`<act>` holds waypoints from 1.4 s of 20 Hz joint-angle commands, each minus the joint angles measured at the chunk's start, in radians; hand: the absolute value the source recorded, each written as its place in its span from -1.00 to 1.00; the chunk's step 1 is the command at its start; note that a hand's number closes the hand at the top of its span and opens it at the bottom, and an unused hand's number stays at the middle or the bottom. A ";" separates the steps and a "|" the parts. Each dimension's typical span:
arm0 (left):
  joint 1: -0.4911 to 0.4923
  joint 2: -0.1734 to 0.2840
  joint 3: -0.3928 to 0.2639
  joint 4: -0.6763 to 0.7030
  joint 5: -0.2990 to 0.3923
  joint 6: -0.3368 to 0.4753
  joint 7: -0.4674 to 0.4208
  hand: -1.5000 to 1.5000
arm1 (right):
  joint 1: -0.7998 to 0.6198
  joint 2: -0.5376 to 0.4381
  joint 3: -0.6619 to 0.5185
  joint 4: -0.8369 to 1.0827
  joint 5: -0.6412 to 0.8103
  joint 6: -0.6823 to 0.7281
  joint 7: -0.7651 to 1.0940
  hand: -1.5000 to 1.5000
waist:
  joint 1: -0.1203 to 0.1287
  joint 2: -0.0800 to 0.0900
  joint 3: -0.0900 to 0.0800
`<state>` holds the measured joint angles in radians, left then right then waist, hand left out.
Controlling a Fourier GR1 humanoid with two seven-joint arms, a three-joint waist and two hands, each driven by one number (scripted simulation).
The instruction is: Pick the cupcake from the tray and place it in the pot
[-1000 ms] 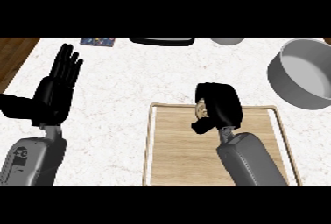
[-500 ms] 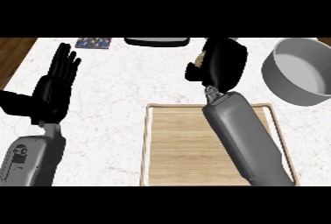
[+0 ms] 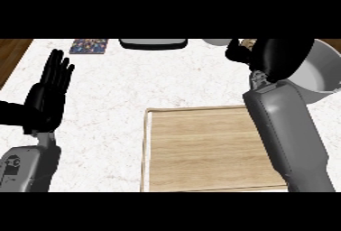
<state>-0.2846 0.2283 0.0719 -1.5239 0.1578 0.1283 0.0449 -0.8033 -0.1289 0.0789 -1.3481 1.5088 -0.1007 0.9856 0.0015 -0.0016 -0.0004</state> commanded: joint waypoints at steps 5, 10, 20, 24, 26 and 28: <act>-0.005 0.009 0.029 -0.007 0.019 -0.016 0.020 0.00 | 0.171 -0.160 -0.141 -0.133 -0.105 0.067 -0.097 1.00 | -0.010 0.000 0.001; 0.017 -0.001 0.031 -0.015 0.010 -0.017 -0.004 0.00 | 0.284 -0.249 -0.284 -0.133 -0.239 -0.045 -0.237 1.00 | -0.005 0.001 0.001; 0.019 -0.033 0.004 -0.042 -0.021 -0.008 0.018 0.00 | 0.320 -0.344 -0.403 0.148 -0.372 -0.221 -0.515 1.00 | 0.006 0.003 0.001; 0.002 -0.033 0.023 0.046 -0.024 -0.034 -0.061 0.00 | 0.281 -0.393 -0.463 0.373 -0.428 -0.328 -0.649 1.00 | 0.007 0.006 0.001; -0.012 -0.001 0.042 -0.010 -0.003 -0.040 0.017 0.00 | 0.257 -0.414 -0.490 0.455 -0.465 -0.307 -0.670 1.00 | 0.010 0.006 0.001; 0.004 -0.026 0.014 -0.048 -0.022 -0.016 0.034 0.00 | 0.210 -0.434 -0.467 0.528 -0.447 -0.236 -0.661 1.00 | 0.015 0.006 0.001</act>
<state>-0.2745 0.2009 0.0891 -1.5415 0.1383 0.1054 0.0429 -0.5476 -0.5279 -0.3768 -0.9639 1.0833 -0.3666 0.3688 0.0115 0.0038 0.0009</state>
